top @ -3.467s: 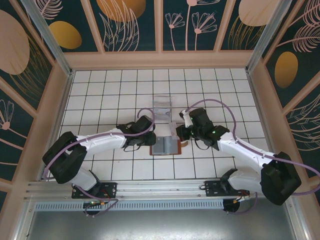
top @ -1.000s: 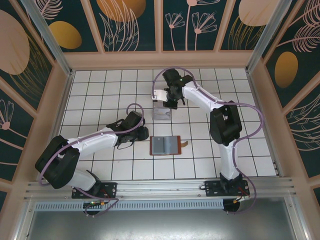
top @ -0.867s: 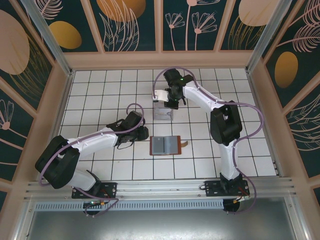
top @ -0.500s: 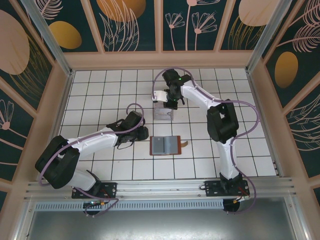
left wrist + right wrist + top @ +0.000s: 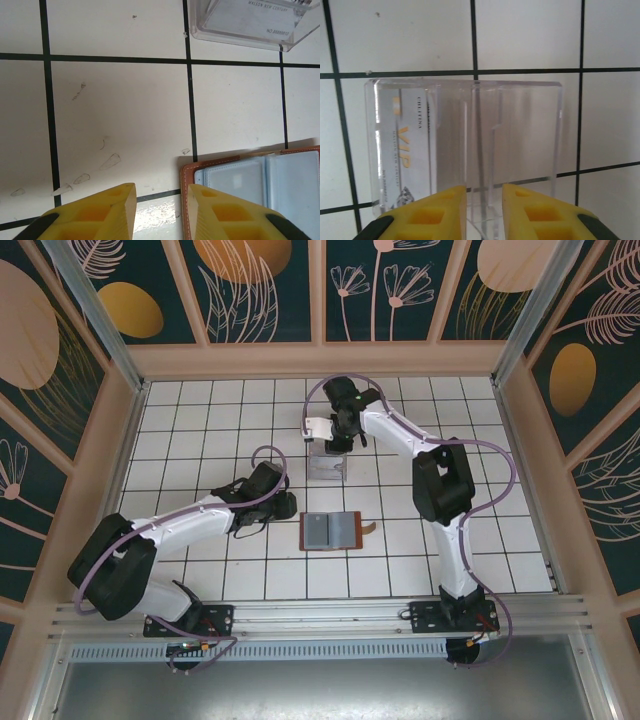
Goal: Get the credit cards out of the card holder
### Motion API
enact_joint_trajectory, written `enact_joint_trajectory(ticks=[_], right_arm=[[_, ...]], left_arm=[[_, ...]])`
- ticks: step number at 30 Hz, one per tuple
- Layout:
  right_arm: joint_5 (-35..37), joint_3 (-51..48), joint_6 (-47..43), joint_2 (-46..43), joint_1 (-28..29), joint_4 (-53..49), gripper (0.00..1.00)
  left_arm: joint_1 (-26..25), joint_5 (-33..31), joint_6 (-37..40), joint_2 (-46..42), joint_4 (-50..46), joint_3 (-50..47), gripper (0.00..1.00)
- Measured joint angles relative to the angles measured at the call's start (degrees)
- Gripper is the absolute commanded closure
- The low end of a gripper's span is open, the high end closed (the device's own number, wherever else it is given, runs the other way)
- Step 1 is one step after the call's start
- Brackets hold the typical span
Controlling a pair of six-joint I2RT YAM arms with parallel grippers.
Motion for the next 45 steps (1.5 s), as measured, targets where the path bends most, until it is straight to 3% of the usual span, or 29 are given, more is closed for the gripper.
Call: enact_joint_trajectory(ticks=[13,28,45], right_arm=[[4.8,0.0,0.1,0.0,0.3,6.6,0.73],[0.3,-5.7,1.3,-1.9,1.9,5.7,0.67],[0.3,-8.5,2.1,-5.0,2.4,6.9,0.64]], left_arm=[[0.2,-0.1,0.0,-0.1,-0.4,-0.2,0.66],[0.2,-0.1,0.0,-0.7,-0.4,-0.3,0.66],[0.2,-0.1,0.0,-1.4,-0.4,-0.3,0.65]])
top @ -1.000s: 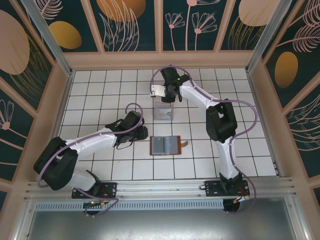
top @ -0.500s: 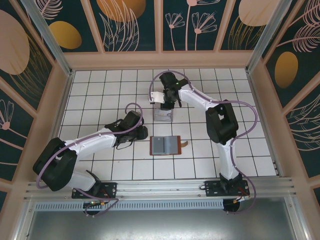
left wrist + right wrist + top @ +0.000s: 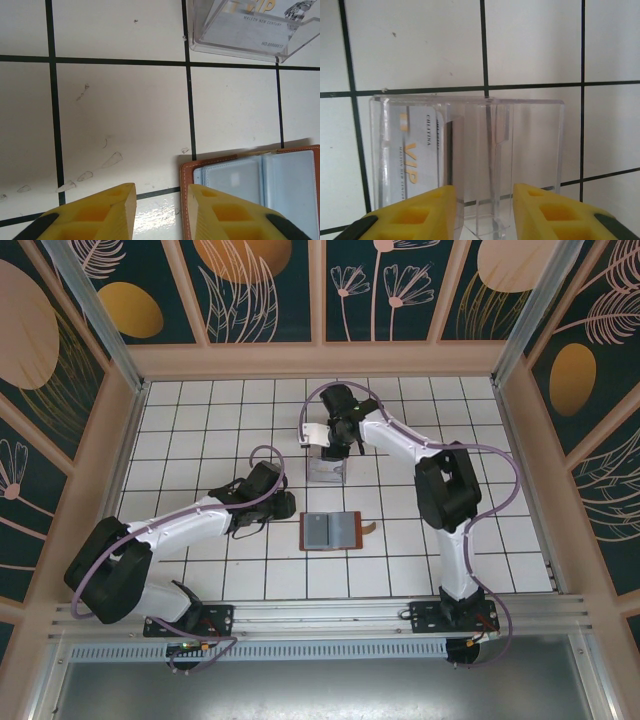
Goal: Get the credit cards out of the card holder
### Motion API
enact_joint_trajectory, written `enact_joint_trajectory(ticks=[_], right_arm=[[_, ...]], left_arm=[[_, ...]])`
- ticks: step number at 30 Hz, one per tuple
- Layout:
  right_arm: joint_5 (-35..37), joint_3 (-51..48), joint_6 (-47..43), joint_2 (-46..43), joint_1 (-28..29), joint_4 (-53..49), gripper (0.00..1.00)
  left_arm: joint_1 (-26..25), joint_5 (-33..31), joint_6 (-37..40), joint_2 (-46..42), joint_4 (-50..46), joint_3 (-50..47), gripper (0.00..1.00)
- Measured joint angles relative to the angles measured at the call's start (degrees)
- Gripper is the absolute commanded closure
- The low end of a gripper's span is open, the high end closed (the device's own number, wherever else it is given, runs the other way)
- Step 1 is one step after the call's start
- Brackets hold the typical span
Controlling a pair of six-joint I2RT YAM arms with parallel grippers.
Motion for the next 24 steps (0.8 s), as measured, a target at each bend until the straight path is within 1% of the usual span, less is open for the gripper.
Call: enact_joint_trajectory(ticks=[11,24], right_arm=[[-0.7,-3.2,0.7,-1.8,1.4,0.0,0.64],[3.4,-3.3,1.6,-0.5,1.2,0.5,0.64]], left_arm=[[0.0,0.0,0.0,0.0,0.0,-0.3,0.65],[0.0,0.0,0.0,-0.1,0.0,-0.6,0.65]])
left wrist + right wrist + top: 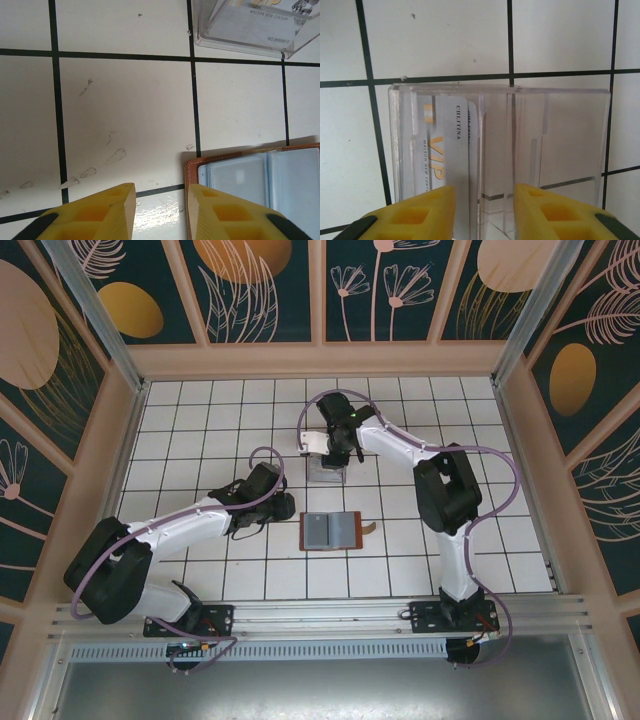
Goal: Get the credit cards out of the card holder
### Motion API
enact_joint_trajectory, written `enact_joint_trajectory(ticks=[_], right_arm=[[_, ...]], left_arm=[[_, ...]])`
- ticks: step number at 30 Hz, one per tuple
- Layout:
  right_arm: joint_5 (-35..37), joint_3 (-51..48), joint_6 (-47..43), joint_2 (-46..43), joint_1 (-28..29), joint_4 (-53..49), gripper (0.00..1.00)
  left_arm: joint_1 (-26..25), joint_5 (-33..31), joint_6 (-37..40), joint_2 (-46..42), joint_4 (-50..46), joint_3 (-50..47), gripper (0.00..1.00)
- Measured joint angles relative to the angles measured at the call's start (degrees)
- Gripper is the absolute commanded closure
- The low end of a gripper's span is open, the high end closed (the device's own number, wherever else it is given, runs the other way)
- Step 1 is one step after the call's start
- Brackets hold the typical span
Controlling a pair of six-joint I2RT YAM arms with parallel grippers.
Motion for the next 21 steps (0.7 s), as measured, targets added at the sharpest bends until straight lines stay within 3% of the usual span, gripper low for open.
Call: enact_joint_trajectory(ticks=[21], right_arm=[[8.9,0.4,1.1,0.2,-0.4,10.6,0.63]], left_arm=[[0.0,0.0,0.0,-0.3,0.0,-0.2,0.65]])
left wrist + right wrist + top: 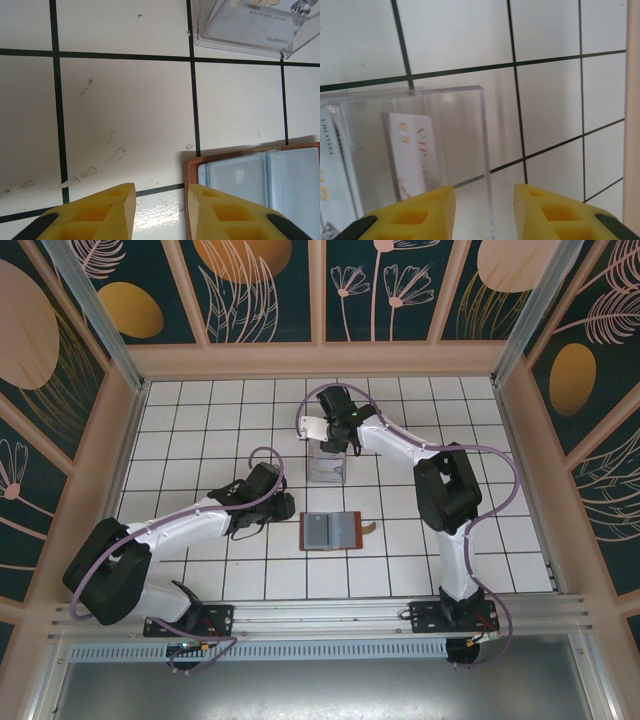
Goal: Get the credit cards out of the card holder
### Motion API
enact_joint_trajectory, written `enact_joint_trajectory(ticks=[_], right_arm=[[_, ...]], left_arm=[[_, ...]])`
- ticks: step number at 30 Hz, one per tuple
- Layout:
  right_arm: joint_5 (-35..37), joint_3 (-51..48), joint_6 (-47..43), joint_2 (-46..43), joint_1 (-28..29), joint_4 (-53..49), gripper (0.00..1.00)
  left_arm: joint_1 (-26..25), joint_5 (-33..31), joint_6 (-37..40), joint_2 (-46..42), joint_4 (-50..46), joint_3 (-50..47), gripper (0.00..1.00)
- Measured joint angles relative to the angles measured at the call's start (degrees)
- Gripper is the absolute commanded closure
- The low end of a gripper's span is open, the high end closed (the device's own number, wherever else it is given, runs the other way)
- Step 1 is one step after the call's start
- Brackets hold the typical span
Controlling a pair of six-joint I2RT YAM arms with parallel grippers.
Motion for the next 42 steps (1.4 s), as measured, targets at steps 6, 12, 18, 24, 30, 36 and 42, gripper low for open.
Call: enact_joint_trajectory(ticks=[6,12,18,24,30,36,42], right_arm=[[1.2,0.0,0.0,0.0,0.0,2.5,0.63],[1.3,-0.8,0.3,0.3,0.0,3.8,0.63],[1.2,-1.8,0.9,1.6,0.0,4.1,0.63],[1.2,-1.8,1.3,2.3,0.0,4.4,0.64],[1.1,-1.8,2.6,2.3,0.0,4.4,0.63],[-1.4,-2.4,9.2,0.2,-0.1,4.5,0.64],[-5.7,-7.0,24.5,-7.5,-0.1,5.9,0.65]], left_arm=[[0.0,0.0,0.0,0.0,0.0,0.0,0.65],[0.0,0.0,0.0,0.0,0.0,0.0,0.65],[0.0,0.0,0.0,0.0,0.0,0.0,0.65],[0.0,0.0,0.0,0.0,0.0,0.0,0.65],[0.0,0.0,0.0,-0.3,0.0,0.0,0.65],[0.0,0.0,0.0,-0.3,0.0,0.0,0.65],[0.0,0.0,0.2,0.2,0.0,0.2,0.65]])
